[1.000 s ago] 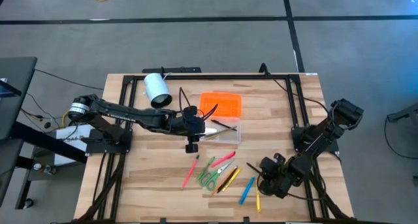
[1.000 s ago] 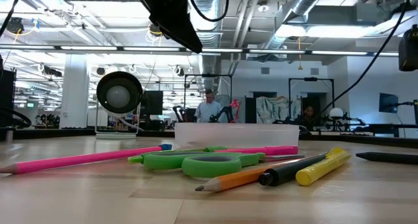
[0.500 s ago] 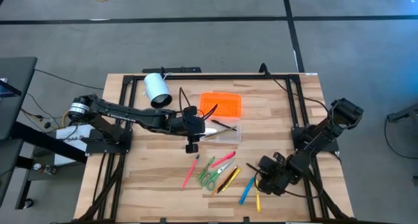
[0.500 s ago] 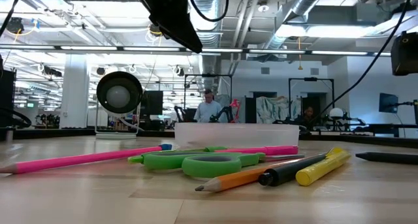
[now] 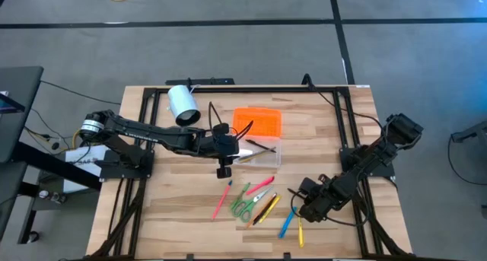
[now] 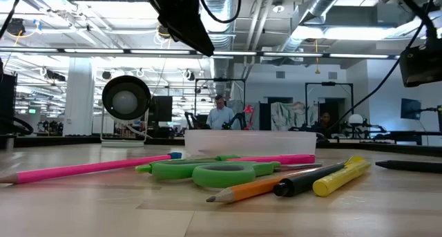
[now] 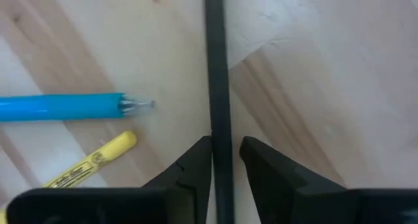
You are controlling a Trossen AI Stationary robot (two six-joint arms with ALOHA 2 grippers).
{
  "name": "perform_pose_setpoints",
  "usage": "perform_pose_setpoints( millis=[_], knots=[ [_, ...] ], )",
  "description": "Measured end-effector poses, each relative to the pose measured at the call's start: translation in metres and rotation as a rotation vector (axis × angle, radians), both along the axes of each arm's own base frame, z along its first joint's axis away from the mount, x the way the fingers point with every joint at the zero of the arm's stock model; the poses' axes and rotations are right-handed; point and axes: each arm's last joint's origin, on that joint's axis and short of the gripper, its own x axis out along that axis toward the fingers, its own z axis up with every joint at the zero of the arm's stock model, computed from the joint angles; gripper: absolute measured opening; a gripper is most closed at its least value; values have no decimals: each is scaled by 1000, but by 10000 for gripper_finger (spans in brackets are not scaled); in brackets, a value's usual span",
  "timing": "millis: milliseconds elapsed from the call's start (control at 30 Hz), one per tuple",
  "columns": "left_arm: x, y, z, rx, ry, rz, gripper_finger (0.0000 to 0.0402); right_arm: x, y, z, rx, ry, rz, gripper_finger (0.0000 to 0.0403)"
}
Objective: Pick & place school supplies into a supply box
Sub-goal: Put the right black pen into the orange supply box
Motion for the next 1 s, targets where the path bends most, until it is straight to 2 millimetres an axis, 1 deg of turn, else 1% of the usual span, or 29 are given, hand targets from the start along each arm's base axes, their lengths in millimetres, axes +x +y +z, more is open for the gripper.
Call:
perform_pose_setpoints(
  millis=[300,533,833,1000],
  knots=[
    [1,0,1,12,-9,13,122,6,-12,-3,-15,48,-55,51],
    [0,1,1,7,-11,22,122,9,-12,-6,-1,64,-88,11],
    [0,0,1,6,-11,20,122,9,-12,-4,-6,41,-109,10],
    [1,0,1,7,-16,23,122,10,-8,-1,-35,15,-102,5]
  ],
)
